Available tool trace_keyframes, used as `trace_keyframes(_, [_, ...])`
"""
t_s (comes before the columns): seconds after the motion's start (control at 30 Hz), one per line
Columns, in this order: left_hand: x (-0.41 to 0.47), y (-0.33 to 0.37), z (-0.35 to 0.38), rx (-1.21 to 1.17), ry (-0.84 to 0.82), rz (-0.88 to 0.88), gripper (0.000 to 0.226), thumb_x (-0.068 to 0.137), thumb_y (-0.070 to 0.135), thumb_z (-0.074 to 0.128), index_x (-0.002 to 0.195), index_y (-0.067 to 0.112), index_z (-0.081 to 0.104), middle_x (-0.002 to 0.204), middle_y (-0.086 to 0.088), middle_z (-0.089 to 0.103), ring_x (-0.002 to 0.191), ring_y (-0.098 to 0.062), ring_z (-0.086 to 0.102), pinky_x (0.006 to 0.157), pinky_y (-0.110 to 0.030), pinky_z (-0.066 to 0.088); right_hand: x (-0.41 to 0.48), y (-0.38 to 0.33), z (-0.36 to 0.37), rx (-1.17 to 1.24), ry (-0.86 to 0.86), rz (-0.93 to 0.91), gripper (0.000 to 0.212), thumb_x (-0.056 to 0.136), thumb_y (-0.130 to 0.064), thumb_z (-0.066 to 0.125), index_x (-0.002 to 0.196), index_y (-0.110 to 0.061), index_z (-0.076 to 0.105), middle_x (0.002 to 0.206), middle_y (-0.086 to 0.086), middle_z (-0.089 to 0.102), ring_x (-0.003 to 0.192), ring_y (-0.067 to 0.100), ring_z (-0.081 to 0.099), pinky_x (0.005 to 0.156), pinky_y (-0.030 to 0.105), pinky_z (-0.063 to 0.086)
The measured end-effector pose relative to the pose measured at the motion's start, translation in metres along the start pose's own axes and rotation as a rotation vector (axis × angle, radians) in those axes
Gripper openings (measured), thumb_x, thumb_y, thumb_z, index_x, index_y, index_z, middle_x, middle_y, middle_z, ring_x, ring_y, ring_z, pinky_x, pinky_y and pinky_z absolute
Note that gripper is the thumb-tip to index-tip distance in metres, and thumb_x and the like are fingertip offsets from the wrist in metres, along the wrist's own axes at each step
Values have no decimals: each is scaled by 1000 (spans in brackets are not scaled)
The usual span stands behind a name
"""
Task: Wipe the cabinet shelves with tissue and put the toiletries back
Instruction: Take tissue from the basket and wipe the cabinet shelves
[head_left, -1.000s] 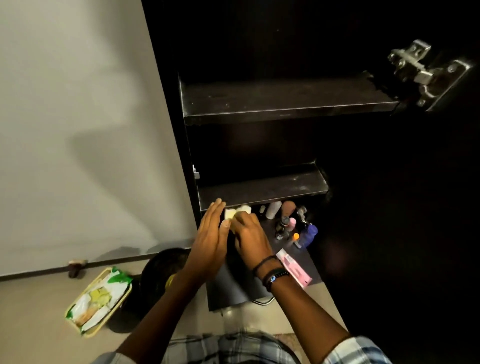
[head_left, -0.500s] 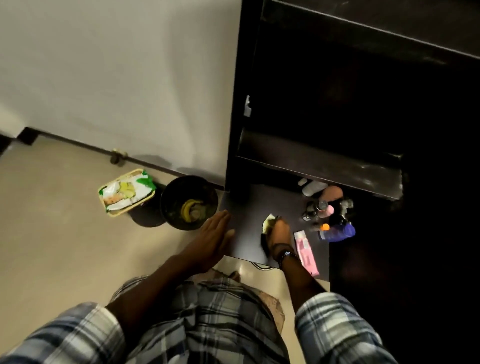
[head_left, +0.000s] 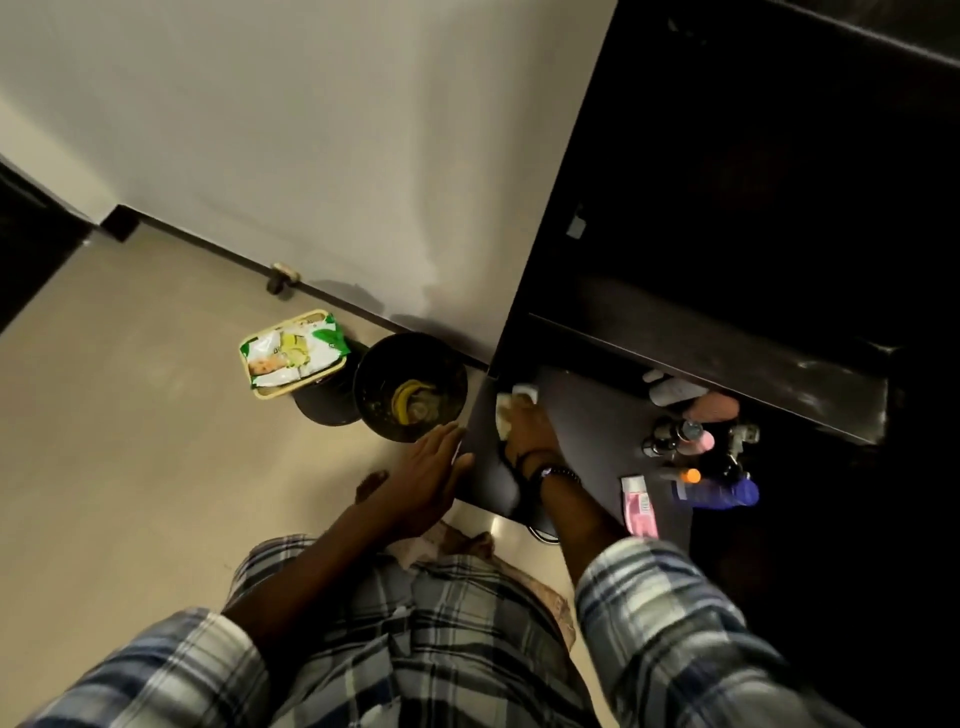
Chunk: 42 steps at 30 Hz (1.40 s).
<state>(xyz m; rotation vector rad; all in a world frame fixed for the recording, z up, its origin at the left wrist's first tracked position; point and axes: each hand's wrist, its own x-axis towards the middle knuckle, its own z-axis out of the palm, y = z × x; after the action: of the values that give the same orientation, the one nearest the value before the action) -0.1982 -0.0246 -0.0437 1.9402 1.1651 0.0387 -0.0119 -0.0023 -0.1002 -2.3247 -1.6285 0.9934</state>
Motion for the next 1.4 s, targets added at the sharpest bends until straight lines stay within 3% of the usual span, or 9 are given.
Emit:
trace_keyframes(0.1, [6, -14, -17, 19, -38, 26, 86, 87, 68, 5, 140, 7, 36, 143, -15, 40, 132, -29, 35, 109, -39, 30, -39, -10, 37, -37, -114, -12, 42, 87, -3, 55, 129, -3, 51, 141, 17, 45, 132, 31, 40, 112, 32, 29])
trace_keyframes(0.27, [16, -35, -55, -86, -66, 84, 85, 84, 75, 10, 109, 5, 51, 103, -17, 56, 93, -32, 55, 81, -40, 43, -66, -25, 51, 336, -62, 306, 24, 82, -14, 60, 105, -11, 67, 104, 6, 67, 103, 26, 63, 77, 10, 47])
trace_keyframes(0.33, [20, -39, -71, -174, -63, 120, 86, 84, 74, 17, 107, -1, 52, 100, -20, 58, 91, -30, 56, 81, -40, 46, -63, -37, 40, 464, -11, 280, 23, 73, -12, 67, 96, -14, 70, 92, 1, 67, 90, 20, 63, 88, 26, 53])
trace_keyframes(0.5, [26, -49, -97, -438, 37, 132, 40, 98, 32, 40, 96, -5, 55, 88, -26, 59, 75, -14, 58, 69, -22, 46, -53, -98, 1, 768, 97, 268, 29, 76, 4, 72, 105, 4, 67, 101, 18, 69, 73, 7, 65, 69, 15, 54])
trace_keyframes(0.6, [34, -54, -111, -582, -11, -71, 20, 100, 25, 41, 88, 21, 57, 88, 1, 57, 75, 4, 51, 82, -20, 43, -49, -130, -9, 1046, 85, 277, 28, 82, 3, 67, 110, 2, 65, 110, 21, 67, 80, 11, 66, 73, 17, 56])
trace_keyframes(0.7, [35, -56, -130, -783, -96, -342, 24, 93, 45, 49, 97, 24, 61, 99, -2, 64, 91, -15, 60, 85, -37, 50, -50, -152, -15, 1288, 34, 322, 20, 85, -1, 63, 103, -10, 67, 104, 12, 69, 88, 18, 67, 71, 25, 59])
trace_keyframes(0.97, [26, -74, -151, -956, -30, -277, 33, 80, 4, 71, 110, 8, 60, 89, -10, 70, 62, -15, 67, 54, -27, 57, -43, -183, -12, 1191, 37, 271, 23, 88, 3, 56, 104, -11, 66, 94, 6, 68, 78, 13, 65, 59, 20, 56])
trace_keyframes(1.23, [26, -98, -156, -909, 216, -181, 26, 73, -14, 68, 73, 12, 66, 65, 2, 68, 59, -9, 64, 54, -20, 55, -26, -193, 5, 1312, -32, 339, 17, 87, -2, 57, 97, 3, 70, 102, 16, 71, 97, 25, 66, 87, 31, 56])
trace_keyframes(1.4, [24, -115, -150, -854, 271, -186, 26, 72, -17, 65, 77, 9, 67, 71, 1, 67, 60, 2, 63, 60, -11, 50, -8, -200, 19, 1039, 39, 327, 21, 81, -1, 68, 102, -4, 69, 96, 11, 70, 89, 23, 66, 72, 24, 58])
